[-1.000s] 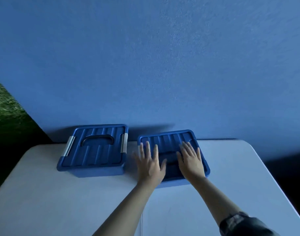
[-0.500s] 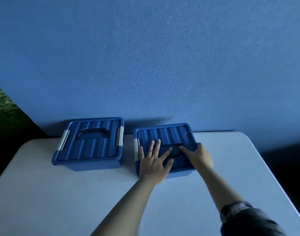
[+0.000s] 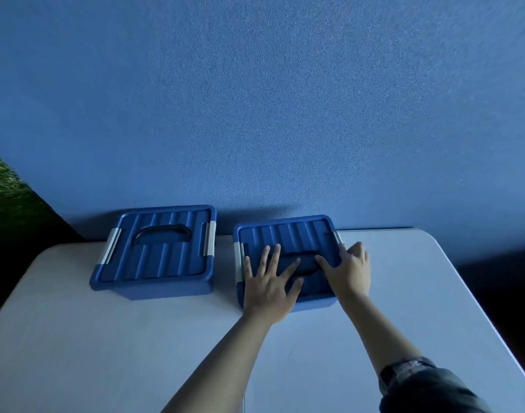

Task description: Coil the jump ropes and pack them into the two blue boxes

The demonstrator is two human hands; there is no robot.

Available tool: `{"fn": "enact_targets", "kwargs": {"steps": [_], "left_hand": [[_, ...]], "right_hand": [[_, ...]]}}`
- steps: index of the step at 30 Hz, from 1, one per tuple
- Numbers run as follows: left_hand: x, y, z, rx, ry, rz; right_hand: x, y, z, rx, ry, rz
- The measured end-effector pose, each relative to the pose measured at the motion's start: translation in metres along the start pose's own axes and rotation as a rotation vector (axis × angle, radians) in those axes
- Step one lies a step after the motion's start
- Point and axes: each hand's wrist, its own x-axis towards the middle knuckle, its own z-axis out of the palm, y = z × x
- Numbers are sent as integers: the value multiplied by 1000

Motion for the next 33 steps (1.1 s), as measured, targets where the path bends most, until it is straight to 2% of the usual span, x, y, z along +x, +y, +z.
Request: {"fn": "enact_targets", "kwargs": {"steps": [2, 6, 11, 17, 23, 28, 30, 33], "left_hand": [[0, 0, -1, 6, 8, 10], [-4, -3, -4, -4, 7, 44], [-10, -16, 4, 44, 131, 180], [6, -41, -8, 142, 39, 193], [21, -56, -20, 114, -89, 98], [26, -61, -48, -169, -210, -22], [18, -59, -58, -245, -216, -74], [0, -60, -65, -318, -138, -147]], "right_hand": [[1, 1, 0, -71, -46, -65], [-6, 1, -1, -50, -46, -97], [-25, 10, 1, -149, -95, -271], [-25, -12, 3, -210, -275, -285], [2, -40, 10, -175, -360, -299], [7, -52, 13, -163, -408, -278], [4, -53, 10, -138, -429, -268], [-7, -57, -1, -73, -451, -257]]}}
